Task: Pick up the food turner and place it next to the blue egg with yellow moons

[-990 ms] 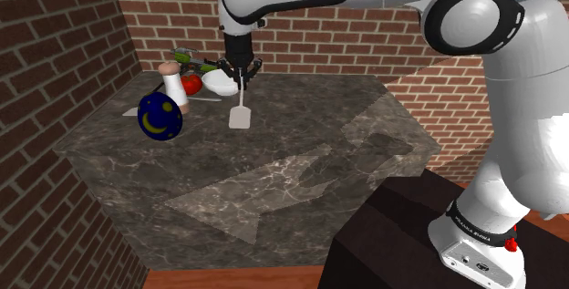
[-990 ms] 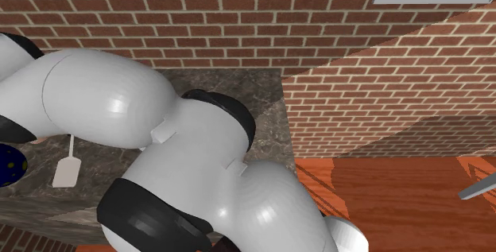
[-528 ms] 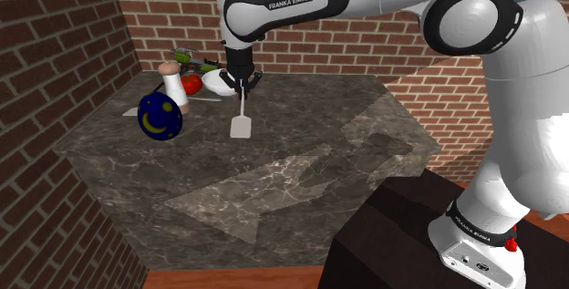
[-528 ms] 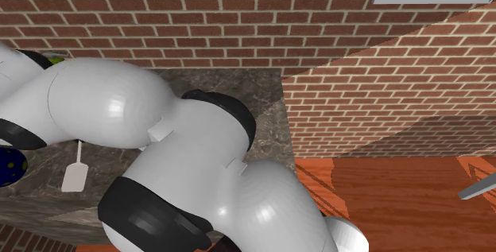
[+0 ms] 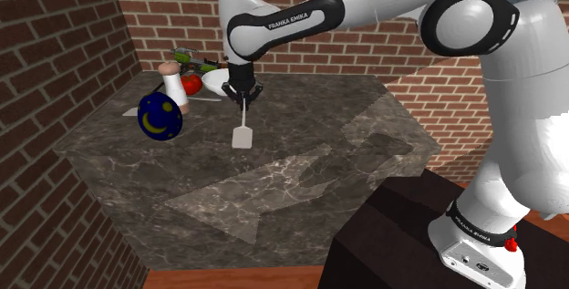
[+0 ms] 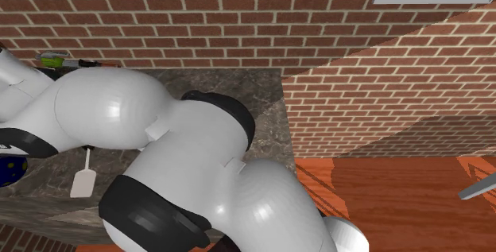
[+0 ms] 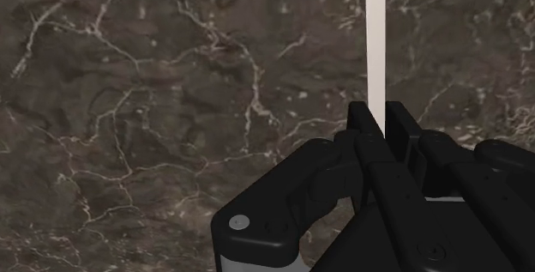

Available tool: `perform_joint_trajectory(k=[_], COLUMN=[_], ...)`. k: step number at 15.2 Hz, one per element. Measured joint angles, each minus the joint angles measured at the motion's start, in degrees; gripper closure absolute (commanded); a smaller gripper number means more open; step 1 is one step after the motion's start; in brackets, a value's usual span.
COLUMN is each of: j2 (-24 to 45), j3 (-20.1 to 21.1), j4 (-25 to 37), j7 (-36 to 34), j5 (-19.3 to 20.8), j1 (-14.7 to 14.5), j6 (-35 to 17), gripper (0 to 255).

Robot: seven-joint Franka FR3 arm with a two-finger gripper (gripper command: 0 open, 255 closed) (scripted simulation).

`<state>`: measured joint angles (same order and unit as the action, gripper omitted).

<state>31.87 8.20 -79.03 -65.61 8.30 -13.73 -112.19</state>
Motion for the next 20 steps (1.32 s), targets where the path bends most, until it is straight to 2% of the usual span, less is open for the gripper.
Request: perform_joint_trajectory(k=[8,14,15,20], j2=[1.73,2.02,2.02,2.02], j3=[-0.19,-0.23,-0.23,-0.23], j4=[-3.23,-3.47,-3.47,-3.47], j7=[-0.66,-0.66,-0.66,-0.66], j5=[0.45,0.50,0.50,0.50], j1=[-0.10,-0.06,-0.06,-0.06], j6=[-4.92,-5.48,-5.48,-5.48], gripper=[255,255,0,0])
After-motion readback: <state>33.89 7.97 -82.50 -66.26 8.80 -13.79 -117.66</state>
